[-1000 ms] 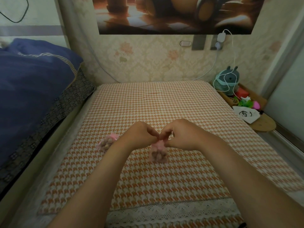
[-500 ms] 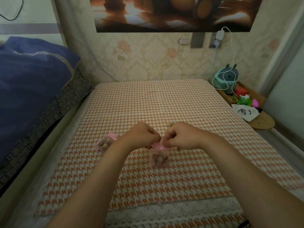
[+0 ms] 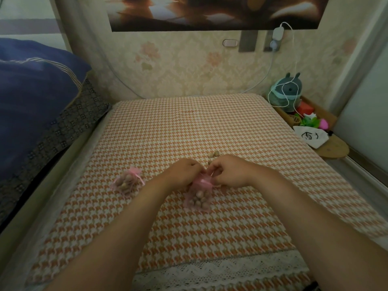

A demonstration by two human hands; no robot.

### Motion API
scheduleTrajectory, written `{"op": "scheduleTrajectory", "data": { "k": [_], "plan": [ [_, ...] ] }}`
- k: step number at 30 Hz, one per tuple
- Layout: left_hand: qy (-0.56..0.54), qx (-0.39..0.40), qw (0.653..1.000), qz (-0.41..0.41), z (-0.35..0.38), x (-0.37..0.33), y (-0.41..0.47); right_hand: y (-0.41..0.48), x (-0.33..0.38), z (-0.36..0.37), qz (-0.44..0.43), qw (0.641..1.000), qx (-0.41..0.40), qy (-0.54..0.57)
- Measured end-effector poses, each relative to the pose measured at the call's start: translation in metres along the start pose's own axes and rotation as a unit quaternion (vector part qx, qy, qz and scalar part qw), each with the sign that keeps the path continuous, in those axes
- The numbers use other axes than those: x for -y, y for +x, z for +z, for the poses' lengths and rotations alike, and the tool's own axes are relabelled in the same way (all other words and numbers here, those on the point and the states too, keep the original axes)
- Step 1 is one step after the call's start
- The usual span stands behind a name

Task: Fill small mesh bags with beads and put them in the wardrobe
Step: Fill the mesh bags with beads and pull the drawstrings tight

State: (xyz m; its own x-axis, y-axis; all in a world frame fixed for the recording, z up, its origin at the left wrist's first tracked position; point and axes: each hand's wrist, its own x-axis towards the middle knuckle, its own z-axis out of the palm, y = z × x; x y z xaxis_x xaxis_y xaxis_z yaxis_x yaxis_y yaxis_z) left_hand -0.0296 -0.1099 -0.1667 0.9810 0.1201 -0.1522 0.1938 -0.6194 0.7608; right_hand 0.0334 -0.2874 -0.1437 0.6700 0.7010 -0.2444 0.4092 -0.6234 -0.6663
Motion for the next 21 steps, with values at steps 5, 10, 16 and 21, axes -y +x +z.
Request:
{"op": "scheduleTrajectory", "data": {
  "k": [5, 10, 16, 21],
  "plan": [
    [-0.007, 0.016, 1.000, 0.009, -0.002, 0.006, 0.014, 0.009, -0.008, -0.005, 0.008, 1.000, 0.001, 0.009],
    [0.039, -0.040, 0.998, 0.027, 0.000, -0.001, 0.035, 0.025, -0.019, -0.015, 0.014, 0.978, -0.188, -0.083],
    [0.130, -0.064, 0.989, 0.032, 0.006, 0.000, 0.061, 0.044, -0.024, -0.006, 0.011, 0.973, -0.199, -0.116],
    [0.167, -0.063, 0.983, 0.033, 0.012, 0.003, 0.069, 0.054, -0.023, 0.005, 0.013, 0.972, -0.198, -0.126]
  ]
}}
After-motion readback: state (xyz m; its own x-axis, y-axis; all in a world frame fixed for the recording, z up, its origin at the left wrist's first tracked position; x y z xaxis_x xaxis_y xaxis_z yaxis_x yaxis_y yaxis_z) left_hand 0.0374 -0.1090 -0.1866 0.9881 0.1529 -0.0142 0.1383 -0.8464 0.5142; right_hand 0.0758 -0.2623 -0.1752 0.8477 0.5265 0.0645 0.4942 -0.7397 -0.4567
